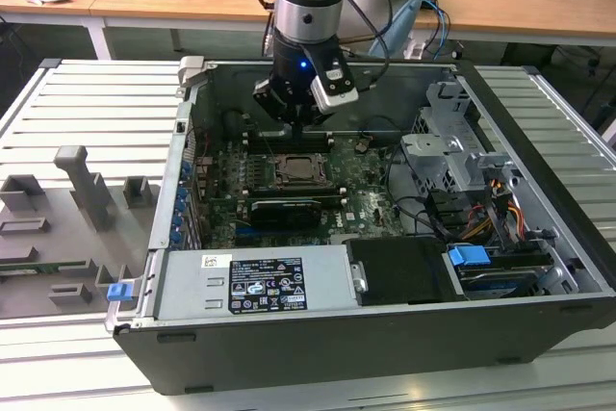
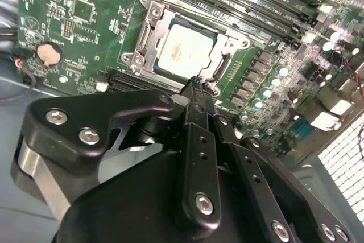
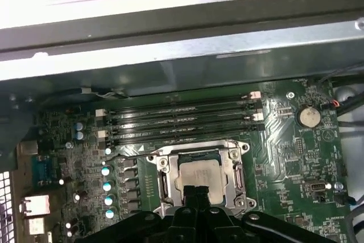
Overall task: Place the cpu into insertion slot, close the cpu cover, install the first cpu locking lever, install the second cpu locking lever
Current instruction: 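Install the first cpu locking lever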
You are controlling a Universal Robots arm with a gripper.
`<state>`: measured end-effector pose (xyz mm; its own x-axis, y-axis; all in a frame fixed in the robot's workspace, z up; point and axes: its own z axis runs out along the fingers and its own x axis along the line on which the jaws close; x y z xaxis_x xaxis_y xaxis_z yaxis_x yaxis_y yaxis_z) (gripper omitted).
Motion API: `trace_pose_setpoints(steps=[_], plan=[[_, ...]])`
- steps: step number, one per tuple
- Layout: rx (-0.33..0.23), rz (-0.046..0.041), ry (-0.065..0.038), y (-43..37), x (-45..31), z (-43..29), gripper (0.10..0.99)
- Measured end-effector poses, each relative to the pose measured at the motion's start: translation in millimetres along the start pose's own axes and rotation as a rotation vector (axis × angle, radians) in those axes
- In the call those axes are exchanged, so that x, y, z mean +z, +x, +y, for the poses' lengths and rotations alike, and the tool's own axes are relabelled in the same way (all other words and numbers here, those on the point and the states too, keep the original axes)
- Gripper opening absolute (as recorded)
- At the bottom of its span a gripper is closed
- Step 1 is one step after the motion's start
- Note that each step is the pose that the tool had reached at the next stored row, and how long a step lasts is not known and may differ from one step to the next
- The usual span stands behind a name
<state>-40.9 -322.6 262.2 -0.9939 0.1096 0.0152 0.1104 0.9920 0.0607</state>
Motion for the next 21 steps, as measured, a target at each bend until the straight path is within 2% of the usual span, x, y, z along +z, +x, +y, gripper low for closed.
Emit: trace_pose_setpoints(steps=[2,3,5,11,16,21], plan=[[-0.001,-0.0166,-0.002,6.3,0.2,-0.7,0.106],[-0.002,-0.0305,-0.003,8.3,0.2,-0.9,0.106],[-0.010,-0.0486,-0.005,9.7,0.4,-1.0,0.106],[-0.137,-0.0410,-0.004,9.9,2.8,-1.2,0.106],[-0.145,-0.0406,-0.003,22.7,3.4,-2.7,0.106],[-0.145,-0.0382,0.000,30.3,3.4,-2.2,0.106]])
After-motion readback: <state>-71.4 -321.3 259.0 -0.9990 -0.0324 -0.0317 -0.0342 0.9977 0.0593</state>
